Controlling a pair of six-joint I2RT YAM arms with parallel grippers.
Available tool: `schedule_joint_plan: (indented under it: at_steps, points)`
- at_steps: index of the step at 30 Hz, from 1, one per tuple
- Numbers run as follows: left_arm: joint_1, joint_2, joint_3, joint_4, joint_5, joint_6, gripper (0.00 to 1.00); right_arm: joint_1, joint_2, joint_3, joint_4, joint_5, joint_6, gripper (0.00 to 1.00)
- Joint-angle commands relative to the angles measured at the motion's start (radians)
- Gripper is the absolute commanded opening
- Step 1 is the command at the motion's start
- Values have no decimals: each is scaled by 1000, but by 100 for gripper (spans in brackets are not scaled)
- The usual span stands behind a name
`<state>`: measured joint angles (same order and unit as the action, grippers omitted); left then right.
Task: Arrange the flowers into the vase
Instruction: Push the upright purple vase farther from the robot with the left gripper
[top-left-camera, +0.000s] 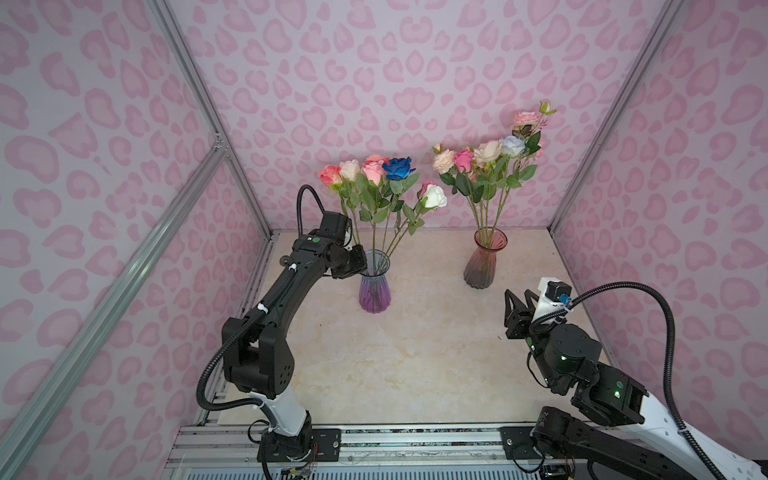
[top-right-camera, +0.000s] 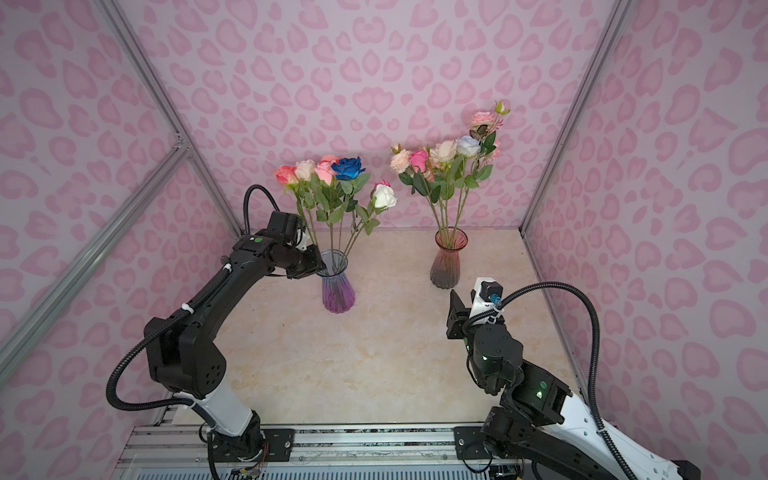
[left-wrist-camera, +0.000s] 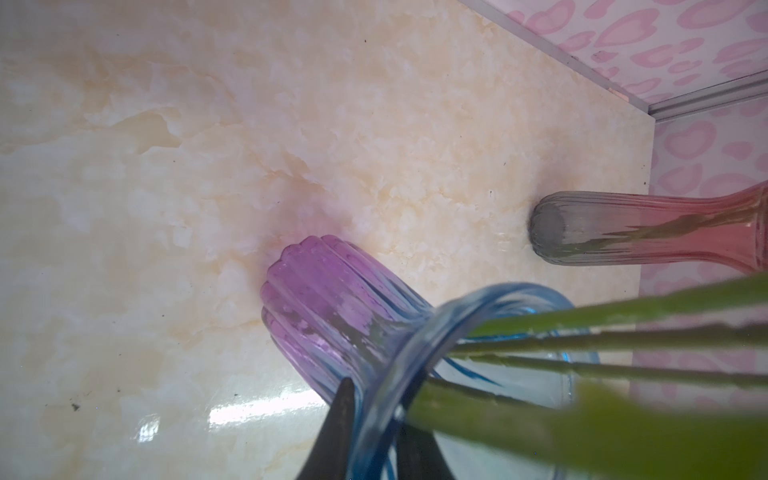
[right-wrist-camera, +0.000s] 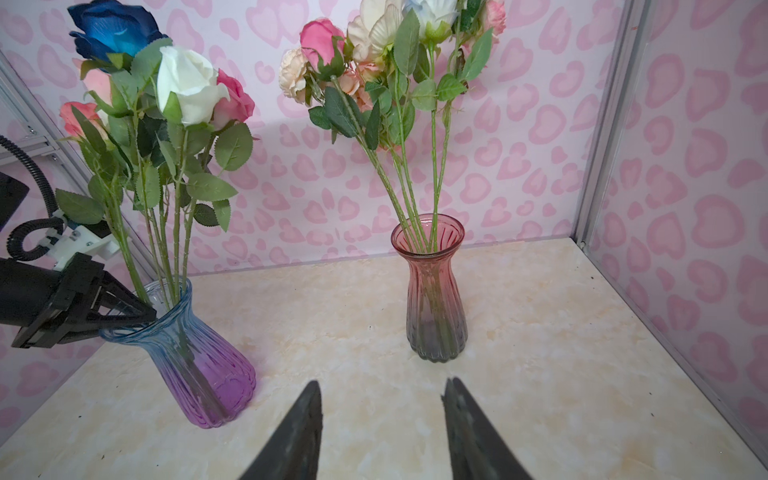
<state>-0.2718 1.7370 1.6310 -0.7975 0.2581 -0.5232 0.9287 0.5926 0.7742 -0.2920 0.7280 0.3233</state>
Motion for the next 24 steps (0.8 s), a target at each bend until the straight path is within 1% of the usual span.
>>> schedule_joint_plan:
  at_steps: [1, 6, 9, 11, 17, 19, 24]
  points:
    - [-11, 38, 69, 63, 44, -16, 4, -4, -1, 2, -17, -12, 10, 48]
    - [-24, 119, 165, 60, 35, -37, 4, -8, -9, 4, -23, -14, 17, 48]
    - [-33, 162, 214, 56, 11, -50, 4, -8, -19, 3, -22, -19, 21, 48]
    - [-33, 192, 258, 36, 25, -52, 4, -8, -16, 10, -31, -12, 19, 48]
    - [-45, 270, 373, -53, 18, -47, 3, -9, -14, 12, -35, -7, 19, 48]
    - [-49, 289, 398, -81, 3, -50, 3, -11, -16, 13, -34, -5, 22, 48]
    - [-51, 329, 454, -131, 17, -49, 3, -10, -9, 20, -41, 1, 16, 48]
